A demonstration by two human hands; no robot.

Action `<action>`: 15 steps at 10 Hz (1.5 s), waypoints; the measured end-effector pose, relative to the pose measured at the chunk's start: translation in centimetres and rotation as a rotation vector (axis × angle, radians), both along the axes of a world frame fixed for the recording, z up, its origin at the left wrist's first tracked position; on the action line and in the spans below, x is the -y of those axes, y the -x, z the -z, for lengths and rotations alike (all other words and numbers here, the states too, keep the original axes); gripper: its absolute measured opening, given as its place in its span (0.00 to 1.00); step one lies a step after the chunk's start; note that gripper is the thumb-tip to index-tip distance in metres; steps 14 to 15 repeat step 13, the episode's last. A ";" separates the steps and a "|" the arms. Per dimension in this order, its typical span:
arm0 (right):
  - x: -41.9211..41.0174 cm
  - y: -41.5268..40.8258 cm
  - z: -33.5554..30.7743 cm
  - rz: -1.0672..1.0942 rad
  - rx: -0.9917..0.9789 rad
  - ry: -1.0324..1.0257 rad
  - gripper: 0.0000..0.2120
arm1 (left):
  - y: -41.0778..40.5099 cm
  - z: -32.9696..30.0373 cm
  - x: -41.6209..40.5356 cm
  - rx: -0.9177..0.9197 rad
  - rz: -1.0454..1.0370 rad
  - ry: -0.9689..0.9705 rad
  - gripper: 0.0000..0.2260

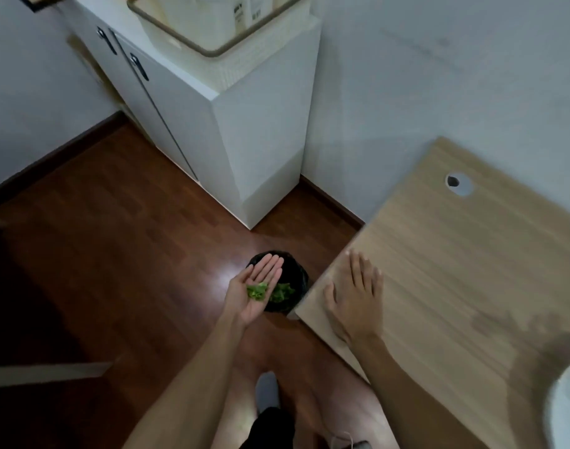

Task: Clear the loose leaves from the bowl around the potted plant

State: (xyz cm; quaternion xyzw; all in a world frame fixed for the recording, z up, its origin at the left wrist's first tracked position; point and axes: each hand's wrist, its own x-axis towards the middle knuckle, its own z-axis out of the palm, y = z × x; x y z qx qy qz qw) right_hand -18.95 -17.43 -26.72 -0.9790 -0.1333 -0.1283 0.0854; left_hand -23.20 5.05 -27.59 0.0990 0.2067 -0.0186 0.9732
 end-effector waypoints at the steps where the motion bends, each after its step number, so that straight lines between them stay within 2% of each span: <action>1: -0.7 -0.6 -2.3 -0.014 0.036 0.004 0.34 | -2.5 -1.0 -1.6 -0.001 -0.017 -0.023 0.19; 5: -5.9 0.2 -9.0 -0.139 0.171 -0.046 0.34 | -3.7 -2.9 -6.7 -0.148 -0.171 -0.080 0.19; 7: -12.7 0.9 -10.4 -0.235 0.168 -0.082 0.34 | -2.1 -2.6 -14.3 -0.377 -0.298 -0.148 0.20; 9: -20.2 2.2 -10.0 -0.317 0.172 -0.144 0.33 | -0.9 -1.4 -22.6 -0.477 -0.353 -0.204 0.22; 11: -27.4 2.2 -9.5 -0.374 0.203 -0.195 0.32 | -0.8 -0.7 -30.6 -0.561 -0.368 -0.186 0.19; 13: -33.4 3.8 -6.6 -0.427 0.168 -0.226 0.31 | 1.8 2.0 -36.7 -0.587 -0.360 -0.127 0.24; 15: -33.4 3.8 -6.6 -0.427 0.168 -0.226 0.31 | 1.8 2.0 -36.7 -0.587 -0.360 -0.127 0.24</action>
